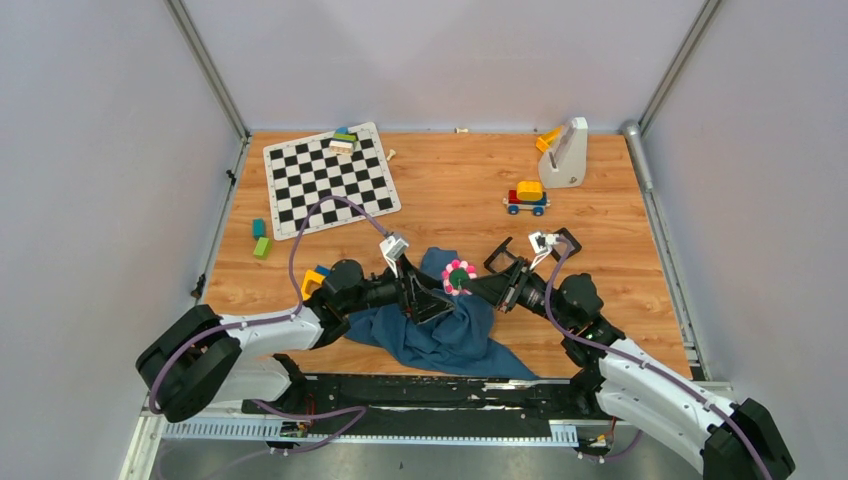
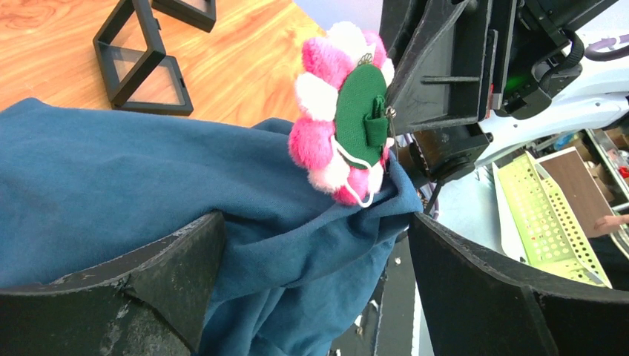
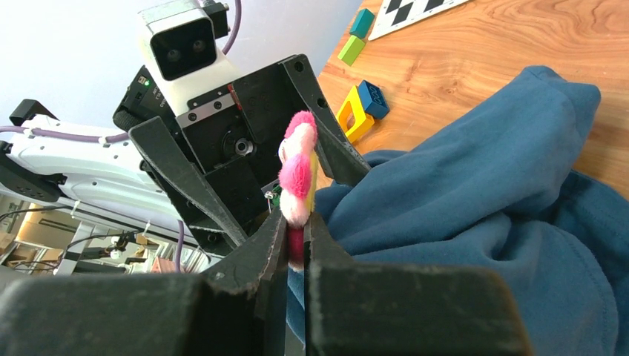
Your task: Remove the brooch from the garment
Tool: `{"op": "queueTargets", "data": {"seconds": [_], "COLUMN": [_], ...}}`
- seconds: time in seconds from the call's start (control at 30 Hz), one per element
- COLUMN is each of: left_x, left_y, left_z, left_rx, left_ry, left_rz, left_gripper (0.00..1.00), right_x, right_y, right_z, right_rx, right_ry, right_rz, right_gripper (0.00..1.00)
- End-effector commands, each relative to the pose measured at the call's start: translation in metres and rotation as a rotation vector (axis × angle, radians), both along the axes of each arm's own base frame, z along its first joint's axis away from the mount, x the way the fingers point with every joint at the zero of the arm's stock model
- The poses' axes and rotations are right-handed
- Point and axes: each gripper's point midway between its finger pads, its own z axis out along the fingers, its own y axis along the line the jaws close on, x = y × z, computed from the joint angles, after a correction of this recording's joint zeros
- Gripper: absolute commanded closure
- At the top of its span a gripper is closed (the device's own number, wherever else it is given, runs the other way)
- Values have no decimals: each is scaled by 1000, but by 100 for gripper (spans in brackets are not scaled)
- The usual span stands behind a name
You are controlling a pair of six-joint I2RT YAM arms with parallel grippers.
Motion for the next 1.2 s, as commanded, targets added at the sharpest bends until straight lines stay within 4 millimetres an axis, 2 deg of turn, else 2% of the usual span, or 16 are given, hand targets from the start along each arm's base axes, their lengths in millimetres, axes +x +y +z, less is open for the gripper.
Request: {"op": "queueTargets", "data": {"seconds": [0.0,0.1,0.17,0.3,0.47,0.6,0.77,0.83,0.87,1.0,1.17], "left_x": [9,13,14,14,12,8,7,7,6,5,1], "left_y": [-5,-5,-4,-3,-3,-5,-5,-5,-5,-2,-1], "left_z": [22,26,25,27,31,39,42,44,43,45,49], "left_rx": [-67,-85,-84,-96,-119,-152,-167,-174,-174,-186,-208], "left_ry": [-55,-54,-50,-46,-38,-44,-39,-34,-30,-25,-21], "left_rz": [40,57,70,77,69,46,41,41,41,43,29], "left_gripper": [12,32,41,49,65,74,76,71,65,51,48], "right_x": [-2,-4,-5,-10,-17,-19,-21,-22,-23,-26,-33], "right_y": [2,1,1,2,5,6,9,10,10,10,8], "right_z": [11,9,8,5,0,-3,-11,-14,-16,-15,-9], "right_rx": [48,45,44,38,7,-16,-44,-57,-63,-58,-28], "right_ry": [-17,-13,-12,-7,-6,0,15,13,11,-15,-60], "right_rz": [9,15,18,38,87,108,131,147,157,170,184], "right_gripper": [100,100,100,100,100,100,100,100,100,100,100]}}
